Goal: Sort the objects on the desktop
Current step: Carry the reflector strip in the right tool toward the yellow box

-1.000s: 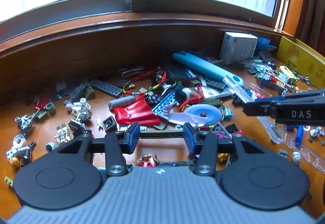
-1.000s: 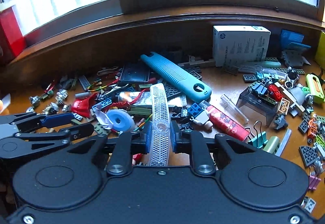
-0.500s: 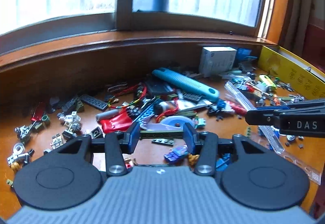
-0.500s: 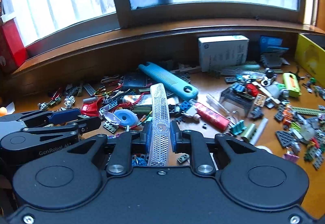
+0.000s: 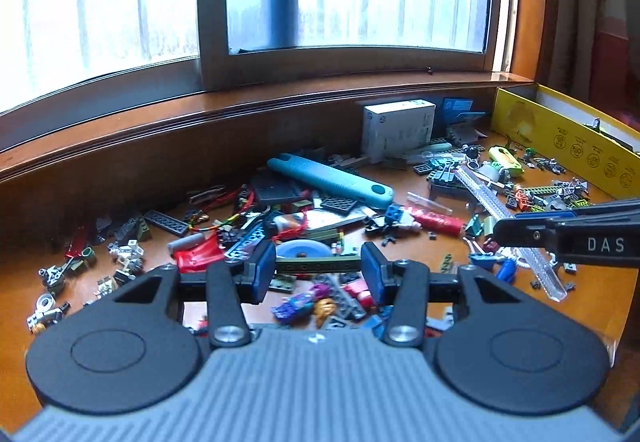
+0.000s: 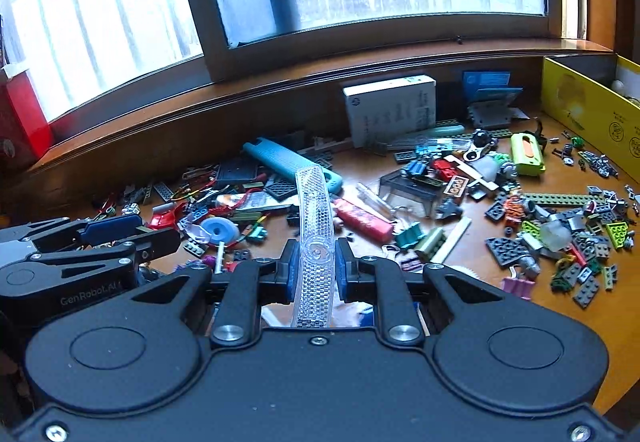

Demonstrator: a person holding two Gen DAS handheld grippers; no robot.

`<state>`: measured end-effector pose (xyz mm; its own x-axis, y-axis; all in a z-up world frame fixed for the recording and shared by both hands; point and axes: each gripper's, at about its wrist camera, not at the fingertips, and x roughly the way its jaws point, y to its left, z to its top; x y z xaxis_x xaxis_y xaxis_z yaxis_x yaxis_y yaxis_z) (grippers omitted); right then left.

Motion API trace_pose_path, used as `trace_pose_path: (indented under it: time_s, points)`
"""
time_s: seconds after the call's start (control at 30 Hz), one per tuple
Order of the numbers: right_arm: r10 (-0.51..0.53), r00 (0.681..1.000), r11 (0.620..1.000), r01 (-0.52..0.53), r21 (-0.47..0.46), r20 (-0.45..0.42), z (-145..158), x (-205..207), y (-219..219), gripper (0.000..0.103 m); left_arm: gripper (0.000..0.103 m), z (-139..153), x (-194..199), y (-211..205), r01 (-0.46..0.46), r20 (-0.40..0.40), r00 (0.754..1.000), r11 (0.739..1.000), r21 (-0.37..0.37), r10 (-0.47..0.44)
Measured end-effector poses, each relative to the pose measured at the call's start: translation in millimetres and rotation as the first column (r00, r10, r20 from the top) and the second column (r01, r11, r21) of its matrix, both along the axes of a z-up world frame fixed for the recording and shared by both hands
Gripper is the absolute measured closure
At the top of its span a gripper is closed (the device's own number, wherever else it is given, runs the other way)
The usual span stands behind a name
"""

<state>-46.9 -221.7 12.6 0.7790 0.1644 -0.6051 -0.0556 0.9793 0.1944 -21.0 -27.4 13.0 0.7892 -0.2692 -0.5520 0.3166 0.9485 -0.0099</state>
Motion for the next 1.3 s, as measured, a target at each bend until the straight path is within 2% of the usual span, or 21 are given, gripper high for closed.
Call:
trace_pose_path:
  time_s: [0.13,0.4,0.53,0.8,1.07,1.23,1.3]
  points:
    - [0.010,1.000,1.000,-0.010,0.026,0.007,1.1,-3.4,-29.9,0.085,0.053,3.2,-4.3,-24.8,-0.014,-0.018,1.000,1.000,0.000,0.014]
    - [0.010,0.999,0.999,-0.012,0.045,0.043,11.4,-10.5,-99.9,0.085,0.053,10.8,-19.2,-70.0,-0.066,0.014,0.998,0.998,0.009,0.066]
    - [0.003,1.000,0.999,-0.005,0.048,0.029,6.2,-12.9,-132.7,0.085,0.053,7.9,-18.4,-95.0,-0.083,0.000,0.997,0.996,0.014,0.083]
    - [0.033,0.999,0.998,-0.033,0.045,-0.001,-3.8,-22.5,-179.0,0.085,0.053,10.7,-24.6,-142.4,-0.098,0.020,0.995,0.995,0.009,0.098]
    - [0.005,1.000,0.995,-0.004,0.095,-0.015,-12.0,-26.0,-203.9,0.085,0.053,14.7,-22.8,-177.4,-0.026,0.040,0.999,0.998,0.050,0.024]
    - [-0.038,0.999,0.996,0.039,0.074,-0.024,-8.2,-27.2,-214.5,0.085,0.053,14.6,-9.9,-194.1,0.024,0.037,0.999,0.999,0.037,-0.025]
    - [-0.071,0.997,0.994,0.072,0.078,-0.011,-4.4,-29.6,-221.6,0.085,0.053,17.7,-6.1,-200.0,0.040,0.058,0.997,0.997,0.064,-0.043]
